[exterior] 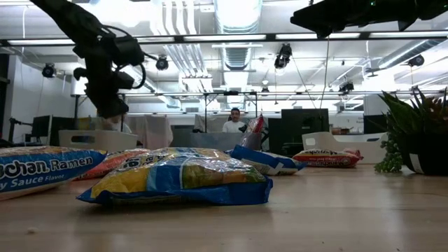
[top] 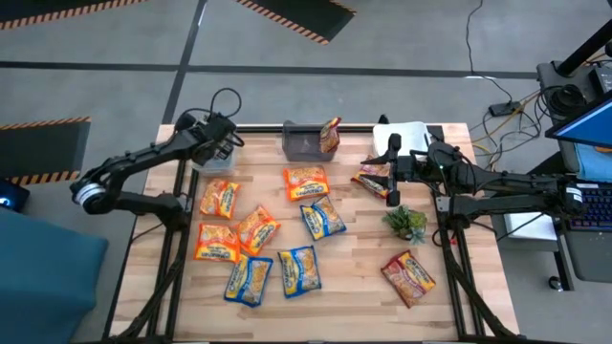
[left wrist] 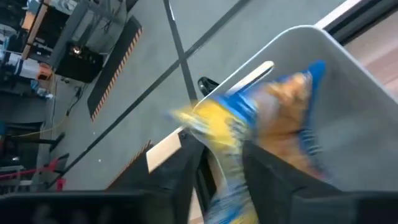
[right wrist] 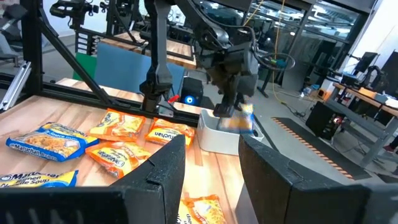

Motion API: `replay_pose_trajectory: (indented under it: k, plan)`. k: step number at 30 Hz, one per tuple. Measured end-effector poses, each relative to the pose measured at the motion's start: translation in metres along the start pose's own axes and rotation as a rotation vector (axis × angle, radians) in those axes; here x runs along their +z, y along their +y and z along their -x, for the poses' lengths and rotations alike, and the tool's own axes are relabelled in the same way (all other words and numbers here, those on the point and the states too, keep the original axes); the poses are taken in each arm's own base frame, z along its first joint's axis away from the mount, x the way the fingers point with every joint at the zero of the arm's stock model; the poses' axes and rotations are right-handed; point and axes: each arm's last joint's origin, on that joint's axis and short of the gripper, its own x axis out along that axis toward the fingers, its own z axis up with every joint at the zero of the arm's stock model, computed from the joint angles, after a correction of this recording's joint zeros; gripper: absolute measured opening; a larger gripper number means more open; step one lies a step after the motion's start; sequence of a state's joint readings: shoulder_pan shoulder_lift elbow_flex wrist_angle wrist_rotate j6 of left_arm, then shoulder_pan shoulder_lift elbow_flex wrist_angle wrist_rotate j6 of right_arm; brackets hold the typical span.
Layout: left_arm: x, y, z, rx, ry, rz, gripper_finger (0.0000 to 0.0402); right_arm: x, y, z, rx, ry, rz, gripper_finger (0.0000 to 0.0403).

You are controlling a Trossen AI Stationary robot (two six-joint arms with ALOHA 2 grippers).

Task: Sort Maruchan noodles
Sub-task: Put the blue noodle pack into the gray bin, then put the orange noodle pack into the white bin

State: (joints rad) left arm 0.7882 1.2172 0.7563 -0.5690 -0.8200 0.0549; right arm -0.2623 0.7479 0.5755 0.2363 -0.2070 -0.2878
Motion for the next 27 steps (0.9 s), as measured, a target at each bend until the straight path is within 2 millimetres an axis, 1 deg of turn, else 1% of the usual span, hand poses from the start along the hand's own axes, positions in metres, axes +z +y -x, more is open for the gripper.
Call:
replay_pose_trajectory:
  k: [4, 7, 9, 11, 14, 17, 18, 19, 20, 22, 27]
  plan:
    - [0.001, -0.005, 0.006, -0.019, -0.027, 0.019, 0.0183, 0.000, 0.000, 0.000, -0.001, 0.000, 0.000, 0.0139]
    - [0.002, -0.008, 0.020, -0.071, -0.085, 0.032, 0.0219, 0.000, 0.000, 0.000, -0.014, 0.004, 0.000, 0.0139]
    - [0.001, -0.011, 0.033, -0.155, -0.138, 0.050, 0.0235, 0.000, -0.001, 0.000, -0.052, 0.014, -0.017, 0.0139]
    - [0.002, -0.015, 0.048, -0.314, -0.207, 0.054, 0.0244, -0.001, -0.004, 0.000, -0.122, 0.030, -0.053, 0.0139]
    - [0.001, -0.024, 0.075, -0.653, -0.332, 0.004, 0.0245, -0.001, -0.007, 0.001, -0.261, 0.051, -0.130, 0.0139]
    - [-0.006, -0.036, 0.100, -1.034, -0.470, -0.133, 0.0237, -0.003, -0.011, 0.002, -0.382, 0.068, -0.226, 0.0139]
    - [-0.010, -0.041, 0.107, -1.133, -0.517, -0.173, 0.0234, -0.004, -0.011, 0.001, -0.402, 0.068, -0.268, 0.0139]
    - [-0.013, -0.046, 0.112, -1.195, -0.567, -0.198, 0.0232, -0.005, -0.011, 0.000, -0.409, 0.065, -0.318, 0.0139]
    - [-0.017, -0.052, 0.116, -1.223, -0.610, -0.213, 0.0229, -0.007, -0.011, -0.001, -0.410, 0.068, -0.367, 0.0139]
    - [-0.024, -0.063, 0.119, -1.217, -0.684, -0.213, 0.0225, -0.012, -0.010, -0.006, -0.409, 0.076, -0.470, 0.0139]
    - [-0.035, -0.089, 0.110, -1.120, -0.803, -0.134, 0.0210, -0.035, -0.008, -0.026, -0.427, 0.170, -0.726, 0.0139]
